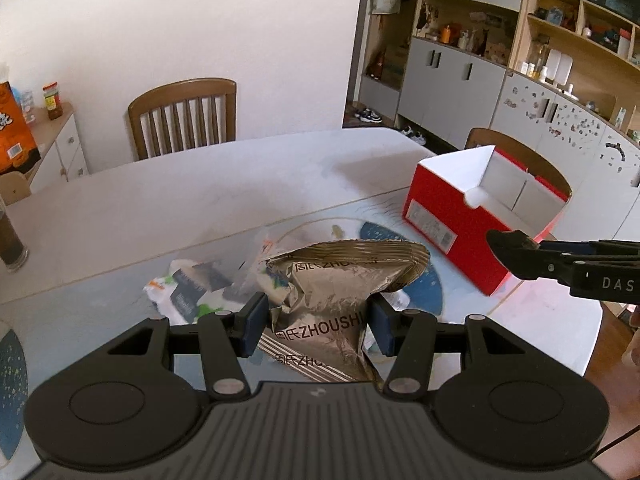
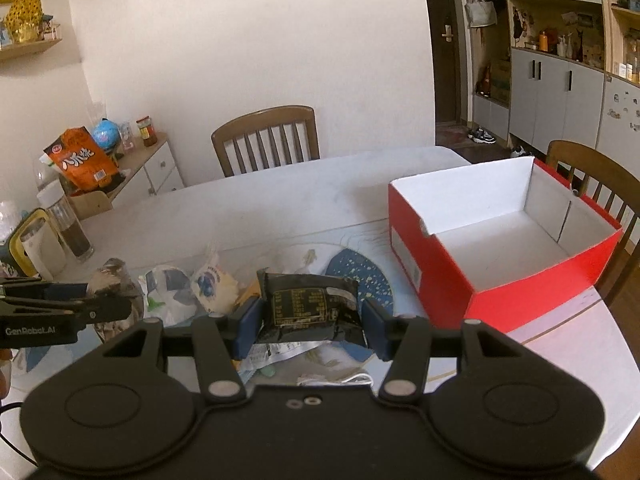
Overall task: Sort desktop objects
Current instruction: 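Lift and carry both held packs over the red shoebox, then open both grippers to drop the packs into the red shoebox, then withdraw both grippers from the shoebox back toward the snack pile, then reach the right gripper to the white cable while the left gripper approaches the white bag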
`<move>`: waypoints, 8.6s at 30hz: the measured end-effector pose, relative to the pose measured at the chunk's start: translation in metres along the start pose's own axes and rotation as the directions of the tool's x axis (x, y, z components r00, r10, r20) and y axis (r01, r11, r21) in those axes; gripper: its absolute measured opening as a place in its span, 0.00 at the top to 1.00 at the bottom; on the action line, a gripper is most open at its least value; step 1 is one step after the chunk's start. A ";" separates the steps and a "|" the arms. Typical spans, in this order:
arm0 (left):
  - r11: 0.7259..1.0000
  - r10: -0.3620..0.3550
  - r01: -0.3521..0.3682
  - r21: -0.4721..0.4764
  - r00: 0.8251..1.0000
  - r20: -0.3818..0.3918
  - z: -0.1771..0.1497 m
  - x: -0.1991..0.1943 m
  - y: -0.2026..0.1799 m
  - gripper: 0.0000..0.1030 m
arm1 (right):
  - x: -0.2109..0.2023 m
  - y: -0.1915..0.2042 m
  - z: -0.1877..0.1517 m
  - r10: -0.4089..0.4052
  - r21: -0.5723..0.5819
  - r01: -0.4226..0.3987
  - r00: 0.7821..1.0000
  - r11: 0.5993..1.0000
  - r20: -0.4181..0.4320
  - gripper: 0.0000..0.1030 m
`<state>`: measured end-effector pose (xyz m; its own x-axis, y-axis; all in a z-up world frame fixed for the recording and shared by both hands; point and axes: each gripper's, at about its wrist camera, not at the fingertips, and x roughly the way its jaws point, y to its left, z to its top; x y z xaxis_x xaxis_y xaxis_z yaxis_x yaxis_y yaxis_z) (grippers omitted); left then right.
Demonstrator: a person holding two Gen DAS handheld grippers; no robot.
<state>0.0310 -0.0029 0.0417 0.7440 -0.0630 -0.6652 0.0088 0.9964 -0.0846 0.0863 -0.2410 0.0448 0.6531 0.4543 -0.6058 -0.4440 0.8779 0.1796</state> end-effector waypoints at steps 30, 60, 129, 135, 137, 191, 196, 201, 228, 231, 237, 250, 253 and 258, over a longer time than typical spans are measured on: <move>0.999 -0.022 0.023 0.030 0.999 -0.023 0.073 0.080 -0.133 0.49 | 0.006 -0.142 0.068 0.028 -0.009 -0.028 0.999 1.000 0.019 0.47; 0.980 -0.088 0.111 0.163 0.986 -0.141 0.117 0.198 -0.241 0.49 | 0.057 -0.254 0.081 -0.006 -0.017 0.005 0.997 1.000 -0.083 0.47; 0.952 -0.043 0.145 0.268 0.934 -0.354 0.146 0.320 -0.270 0.49 | 0.170 -0.282 0.067 -0.057 -0.292 -0.069 0.914 0.954 -0.402 0.28; 0.959 -0.058 0.146 0.242 0.940 -0.337 0.148 0.308 -0.266 0.48 | 0.155 -0.273 0.073 -0.032 -0.285 -0.084 0.925 0.955 -0.379 0.28; 0.961 -0.068 0.151 0.233 0.942 -0.329 0.148 0.303 -0.267 0.48 | 0.150 -0.273 0.074 -0.023 -0.274 -0.085 0.929 0.958 -0.369 0.28; 0.979 -0.170 0.184 0.091 0.976 -0.139 0.086 0.134 -0.182 0.34 | 0.038 -0.182 0.065 0.062 -0.071 -0.071 0.991 0.995 -0.117 0.15; 0.982 -0.162 0.172 0.079 0.979 -0.124 0.074 0.114 -0.157 0.30 | 0.031 -0.153 0.056 0.076 -0.068 -0.083 0.992 0.994 -0.103 0.13; 0.984 -0.152 0.160 0.076 0.983 -0.108 0.062 0.094 -0.135 0.26 | 0.026 -0.122 0.048 0.086 -0.065 -0.092 0.992 0.994 -0.092 0.11; 0.999 -0.036 0.037 0.012 0.999 -0.036 0.007 0.032 -0.014 0.00 | 0.020 -0.001 0.008 0.080 -0.102 -0.086 0.995 0.991 -0.066 0.03; 1.000 -0.012 0.012 -0.010 0.999 -0.038 0.001 0.028 0.000 0.00 | 0.022 0.009 0.004 0.082 -0.114 -0.090 0.994 0.989 -0.068 0.03; 0.999 0.034 -0.036 -0.041 0.999 -0.033 -0.007 0.027 0.022 0.00 | 0.029 0.019 -0.004 0.072 -0.127 -0.082 0.994 0.989 -0.081 0.03; 0.983 0.162 -0.165 -0.081 0.986 -0.043 -0.022 0.065 0.057 0.00 | 0.061 0.011 -0.036 0.011 -0.129 -0.027 0.992 0.991 -0.123 0.03; 0.975 0.199 -0.204 -0.092 0.978 -0.059 -0.024 0.079 0.066 0.00 | 0.070 0.008 -0.044 0.002 -0.123 -0.019 0.990 0.992 -0.138 0.03; 0.967 0.236 -0.242 -0.083 0.969 -0.079 -0.030 0.101 0.073 0.00 | 0.087 0.005 -0.054 -0.006 -0.110 -0.012 0.987 0.994 -0.160 0.03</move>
<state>0.0869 0.0622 -0.0540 0.6703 0.1695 -0.7225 -0.2269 0.9737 0.0179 0.1075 -0.2052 -0.0483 0.5490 0.4191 -0.7231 -0.5165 0.8503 0.1007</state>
